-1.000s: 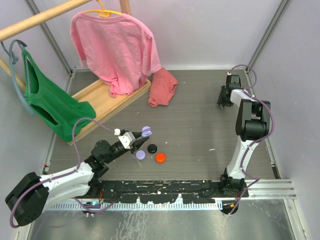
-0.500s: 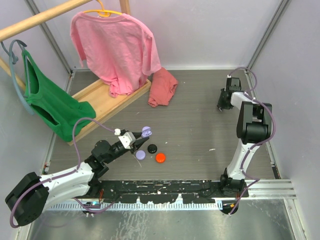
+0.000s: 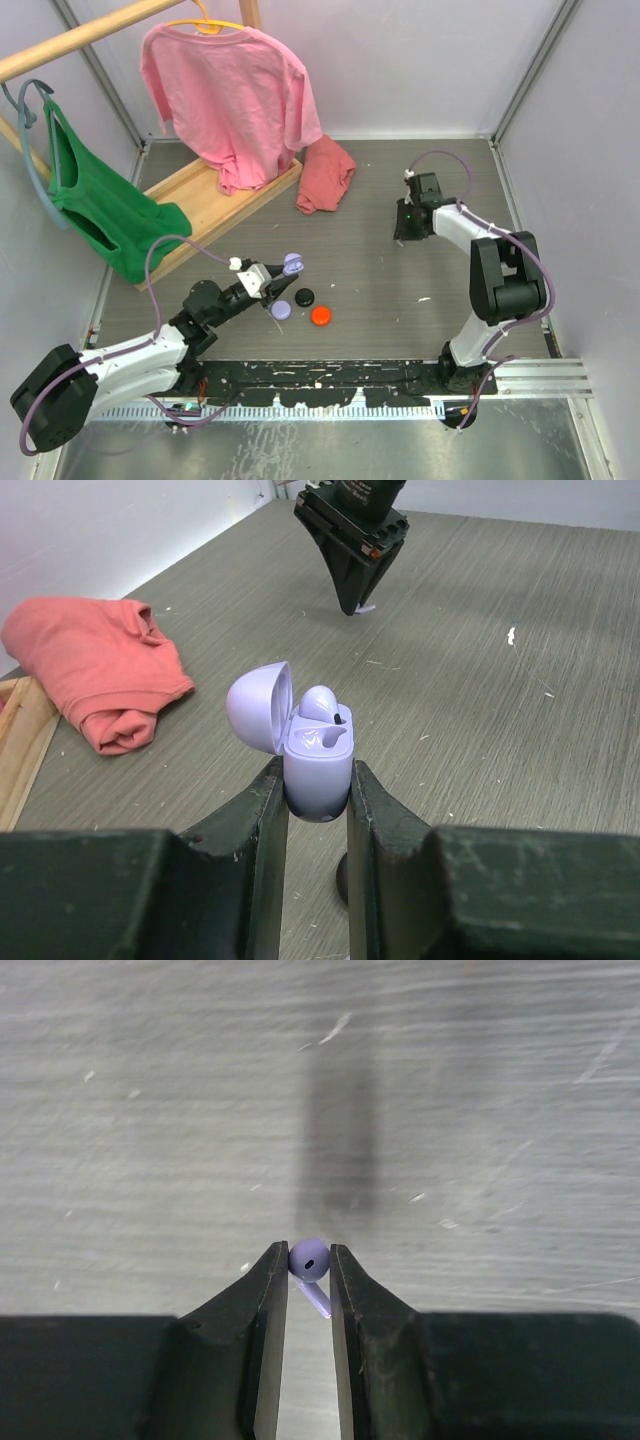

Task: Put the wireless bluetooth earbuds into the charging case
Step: Pick up the earbud from the center of the board, then place the earbud at the center of the board.

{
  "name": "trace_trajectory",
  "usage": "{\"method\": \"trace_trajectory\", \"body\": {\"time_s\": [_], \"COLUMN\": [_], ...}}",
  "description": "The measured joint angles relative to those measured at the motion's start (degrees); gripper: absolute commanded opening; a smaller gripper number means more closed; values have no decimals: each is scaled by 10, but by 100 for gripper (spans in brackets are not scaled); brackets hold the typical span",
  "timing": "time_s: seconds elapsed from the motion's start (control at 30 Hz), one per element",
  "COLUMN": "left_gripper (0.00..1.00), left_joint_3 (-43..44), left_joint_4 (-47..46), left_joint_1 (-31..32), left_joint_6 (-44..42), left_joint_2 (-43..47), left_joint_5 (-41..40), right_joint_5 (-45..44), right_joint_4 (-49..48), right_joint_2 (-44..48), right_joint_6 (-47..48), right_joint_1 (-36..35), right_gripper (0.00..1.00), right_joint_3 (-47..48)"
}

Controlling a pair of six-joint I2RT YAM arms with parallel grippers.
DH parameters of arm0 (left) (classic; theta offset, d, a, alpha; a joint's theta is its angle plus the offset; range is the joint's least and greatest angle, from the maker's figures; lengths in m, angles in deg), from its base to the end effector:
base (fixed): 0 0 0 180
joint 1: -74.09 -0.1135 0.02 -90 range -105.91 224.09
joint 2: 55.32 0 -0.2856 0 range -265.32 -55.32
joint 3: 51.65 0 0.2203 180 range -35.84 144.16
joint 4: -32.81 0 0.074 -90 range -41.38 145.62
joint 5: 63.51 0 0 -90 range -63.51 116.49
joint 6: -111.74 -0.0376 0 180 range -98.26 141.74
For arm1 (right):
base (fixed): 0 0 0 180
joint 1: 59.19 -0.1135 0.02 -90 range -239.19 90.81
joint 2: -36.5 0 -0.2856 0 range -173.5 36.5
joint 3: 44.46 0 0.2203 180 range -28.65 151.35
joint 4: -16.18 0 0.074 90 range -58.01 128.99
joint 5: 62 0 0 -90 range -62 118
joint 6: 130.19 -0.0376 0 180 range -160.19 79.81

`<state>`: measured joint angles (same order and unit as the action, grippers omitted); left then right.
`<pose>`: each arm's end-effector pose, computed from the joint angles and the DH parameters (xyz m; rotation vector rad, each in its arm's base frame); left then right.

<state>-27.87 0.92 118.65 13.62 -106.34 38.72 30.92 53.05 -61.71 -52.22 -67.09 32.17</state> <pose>0.0989 -0.1085 0.2437 0.8316 1.2821 -0.6693 0.3207 0.0464 0.2201 0.0750 2.6003 0.1925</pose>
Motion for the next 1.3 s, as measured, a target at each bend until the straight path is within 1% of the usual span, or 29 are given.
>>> {"method": "trace_trajectory", "body": {"time_s": [0.23,0.4,0.57,0.8,1.0,1.3], "left_gripper": [2,2,2,2,1,1], "left_joint_3": [0,0,0,0,0,0], "left_joint_4": [0,0,0,2,3,4], "left_joint_1": [0,0,0,0,0,1], "left_joint_6": [0,0,0,0,0,0], "left_joint_2": [1,0,-1,-5,-11,-16], "left_joint_5": [0,0,0,0,2,6], "right_joint_5": [2,-14,-38,-70,-91,-112], "right_joint_4": [13,20,24,23,24,56], "right_joint_2": [45,69,88,89,80,55], "right_joint_6": [-36,-70,-103,-139,-152,-147], "right_joint_1": [-96,-171,-229,-278,-312,-329], "right_gripper": [24,24,26,28,32,40], "right_joint_3": [-31,-62,-91,-119,-123,-91]}}
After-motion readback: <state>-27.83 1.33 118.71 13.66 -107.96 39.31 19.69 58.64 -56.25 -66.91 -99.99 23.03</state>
